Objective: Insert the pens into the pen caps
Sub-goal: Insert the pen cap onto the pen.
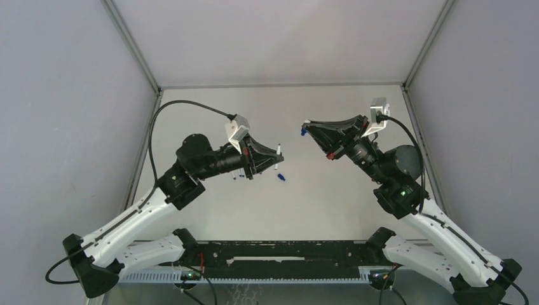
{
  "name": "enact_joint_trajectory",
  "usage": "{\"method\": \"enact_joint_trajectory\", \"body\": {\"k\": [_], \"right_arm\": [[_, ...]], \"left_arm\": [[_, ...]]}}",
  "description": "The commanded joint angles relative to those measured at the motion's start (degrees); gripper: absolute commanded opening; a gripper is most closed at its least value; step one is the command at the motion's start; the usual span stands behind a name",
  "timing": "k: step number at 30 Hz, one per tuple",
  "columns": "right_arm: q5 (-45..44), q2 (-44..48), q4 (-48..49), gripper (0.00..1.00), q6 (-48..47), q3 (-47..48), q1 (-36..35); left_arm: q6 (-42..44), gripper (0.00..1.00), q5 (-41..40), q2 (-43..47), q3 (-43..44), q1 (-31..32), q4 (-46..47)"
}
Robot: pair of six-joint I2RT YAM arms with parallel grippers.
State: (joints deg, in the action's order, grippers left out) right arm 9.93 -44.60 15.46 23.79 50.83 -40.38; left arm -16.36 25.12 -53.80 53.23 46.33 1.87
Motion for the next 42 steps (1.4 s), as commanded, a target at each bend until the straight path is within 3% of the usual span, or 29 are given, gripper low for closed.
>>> {"method": "enact_joint_trajectory", "body": {"k": [1, 13, 42], "right_arm": [[6.18, -0.59, 5.43, 0.0, 1.04, 0.15, -1.54], [10.37, -4.31, 9.23, 0.0, 2.49, 0.15, -3.91], [9.06, -4.62, 4.71, 0.0, 0.2, 0.15, -5.61]], "left_arm": [[1.88, 0.0, 6.37, -1.15, 5.4, 0.92, 2.14], [3.48, 0.0, 7.55, -2.28, 6.86, 2.62, 0.68], [2.93, 0.0, 5.12, -0.56, 5.92, 2.82, 2.17]]}}
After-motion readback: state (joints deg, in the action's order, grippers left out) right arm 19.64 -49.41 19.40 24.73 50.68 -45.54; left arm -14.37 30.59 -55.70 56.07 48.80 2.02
